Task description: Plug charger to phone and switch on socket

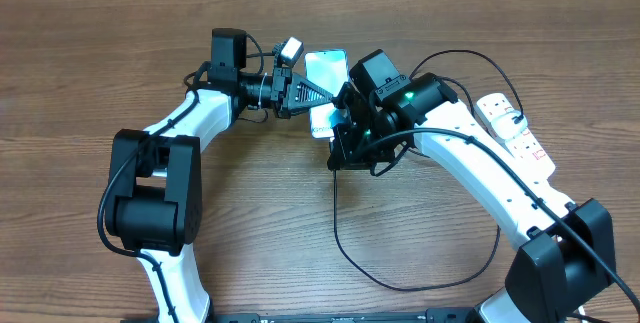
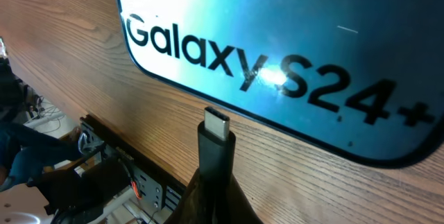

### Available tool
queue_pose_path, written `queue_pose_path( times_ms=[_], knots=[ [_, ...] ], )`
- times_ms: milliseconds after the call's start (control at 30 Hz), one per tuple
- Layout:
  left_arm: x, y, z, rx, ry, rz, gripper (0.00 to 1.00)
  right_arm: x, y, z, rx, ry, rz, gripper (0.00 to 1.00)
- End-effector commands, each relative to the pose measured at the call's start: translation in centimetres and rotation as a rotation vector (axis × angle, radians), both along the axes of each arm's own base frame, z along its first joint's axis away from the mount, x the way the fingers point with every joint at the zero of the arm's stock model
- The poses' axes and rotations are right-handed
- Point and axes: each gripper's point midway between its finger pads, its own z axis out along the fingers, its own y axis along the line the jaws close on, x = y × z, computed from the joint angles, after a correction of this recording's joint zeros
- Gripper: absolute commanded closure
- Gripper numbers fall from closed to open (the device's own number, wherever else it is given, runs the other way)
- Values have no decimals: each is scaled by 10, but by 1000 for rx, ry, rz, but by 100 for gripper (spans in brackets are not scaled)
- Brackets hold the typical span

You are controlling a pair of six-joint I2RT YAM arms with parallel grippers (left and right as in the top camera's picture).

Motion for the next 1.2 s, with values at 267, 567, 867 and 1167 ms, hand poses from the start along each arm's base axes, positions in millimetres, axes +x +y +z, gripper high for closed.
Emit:
queue_pose_path(
  times_ms=[267, 567, 867, 1167],
  knots=[
    [-4, 3, 7, -27, 38, -27, 96, 0, 2, 6, 20, -4, 5, 96],
    [-3, 3, 7, -26, 44, -27, 96, 0, 1, 6, 18, 0, 2, 96],
    [-3, 3, 7, -28, 32, -27, 96, 11, -10, 7, 31, 6, -41, 96],
    [-3, 2, 7, -28, 32, -27, 96, 10, -6, 13, 83, 27, -40, 96]
  ],
)
